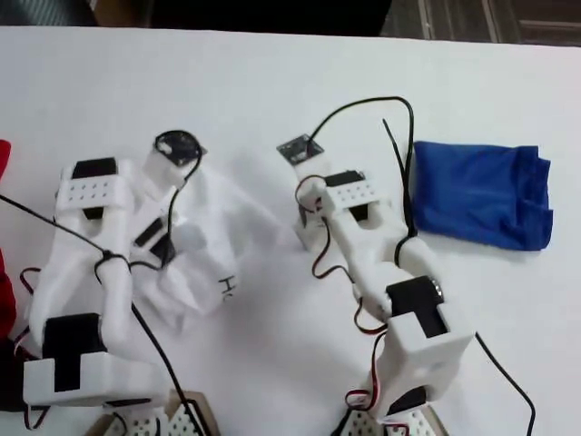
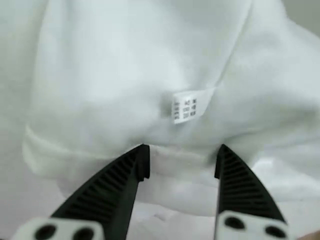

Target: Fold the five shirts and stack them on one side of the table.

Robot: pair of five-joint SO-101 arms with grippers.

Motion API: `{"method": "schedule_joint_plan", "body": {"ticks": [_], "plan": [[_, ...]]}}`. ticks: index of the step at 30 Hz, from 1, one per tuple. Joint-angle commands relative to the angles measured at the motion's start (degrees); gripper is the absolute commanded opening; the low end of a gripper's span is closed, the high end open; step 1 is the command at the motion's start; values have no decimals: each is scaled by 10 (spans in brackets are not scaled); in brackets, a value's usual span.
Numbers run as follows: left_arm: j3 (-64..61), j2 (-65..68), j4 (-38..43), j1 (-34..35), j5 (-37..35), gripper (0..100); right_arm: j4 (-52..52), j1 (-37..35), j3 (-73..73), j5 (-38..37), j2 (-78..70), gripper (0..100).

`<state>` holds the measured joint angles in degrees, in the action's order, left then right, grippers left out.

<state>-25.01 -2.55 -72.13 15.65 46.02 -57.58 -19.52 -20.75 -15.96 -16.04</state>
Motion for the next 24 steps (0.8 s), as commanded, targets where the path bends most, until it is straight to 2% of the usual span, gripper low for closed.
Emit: {"method": "schedule_joint_plan", "body": {"ticks": [1,5,9,11,17,20,24], "plan": [[0,-1,8,4,-5,237,19,7,0,5,0,347],[0,-1,7,2,-5,208,19,7,0,5,0,347],[0,-1,6,2,-5,10,19,7,0,5,0,347],[1,-2,4,2,-5,41,19,7,0,5,0,347],[15,-7,-14,2,-5,24,19,7,0,5,0,347],[58,-8,-69,2,-5,24,19,7,0,5,0,347],[197,-12,-186,2,-6,24,23,7,0,6,0,347]]}}
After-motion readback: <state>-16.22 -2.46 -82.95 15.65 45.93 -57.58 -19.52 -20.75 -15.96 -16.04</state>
